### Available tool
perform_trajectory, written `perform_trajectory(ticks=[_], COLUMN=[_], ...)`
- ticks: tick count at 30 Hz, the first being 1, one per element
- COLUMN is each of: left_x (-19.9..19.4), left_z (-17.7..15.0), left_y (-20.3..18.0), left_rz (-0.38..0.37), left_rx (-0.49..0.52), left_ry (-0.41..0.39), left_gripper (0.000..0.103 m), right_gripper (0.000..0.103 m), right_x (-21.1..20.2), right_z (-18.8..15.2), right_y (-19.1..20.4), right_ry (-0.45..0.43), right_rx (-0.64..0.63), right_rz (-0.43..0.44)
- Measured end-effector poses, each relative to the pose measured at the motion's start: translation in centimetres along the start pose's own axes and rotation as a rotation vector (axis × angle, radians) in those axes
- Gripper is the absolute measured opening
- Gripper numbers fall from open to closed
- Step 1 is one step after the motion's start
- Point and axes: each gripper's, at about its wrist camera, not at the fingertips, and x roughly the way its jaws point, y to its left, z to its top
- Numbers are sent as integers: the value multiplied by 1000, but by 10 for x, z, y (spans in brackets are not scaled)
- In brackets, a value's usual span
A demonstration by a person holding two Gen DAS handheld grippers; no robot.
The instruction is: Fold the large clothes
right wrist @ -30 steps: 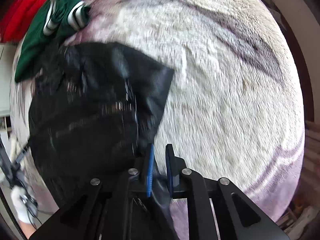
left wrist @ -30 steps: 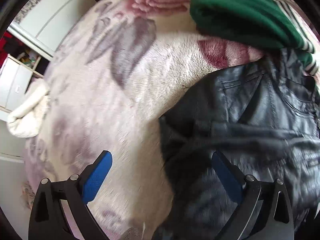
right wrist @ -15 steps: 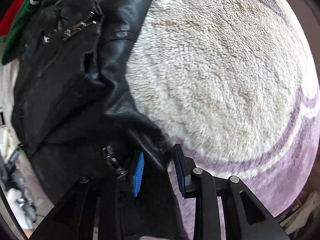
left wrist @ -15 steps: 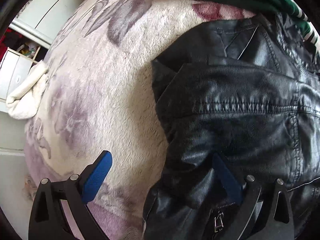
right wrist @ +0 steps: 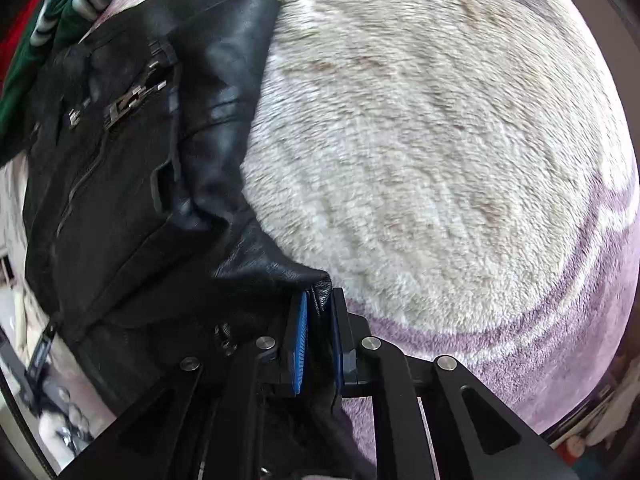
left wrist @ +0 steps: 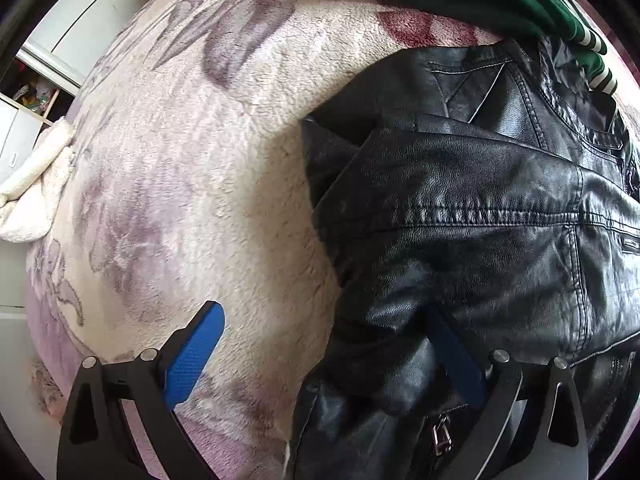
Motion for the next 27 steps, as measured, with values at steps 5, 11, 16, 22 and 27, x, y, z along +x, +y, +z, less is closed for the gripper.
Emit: perform_trajectory(ticks=[5,11,16,22,27], left_x=[-38,-70,-76,-82,-113], left_z=[-9,-41,-85,-129,-153], left_y=[11,14,-12,-37,-92], left_rz=[76,270,393,493,492], left_rx=[-21,-88,-97,-123,-87], left_ry=[-71,-99,-41,49,63], left_gripper=[103,103,103,103,103], right_gripper=[27,53,53,34,55], right_x=[-48,-81,-24,-4,-52], right_z=[11,51,34,43,40], right_y=[-10,-27,11,-27,-57], right_ry=[17,-5,146,131,147], right_rx=[39,-28,-302,-329,-387], right_rz=[130,148,72,10,-24])
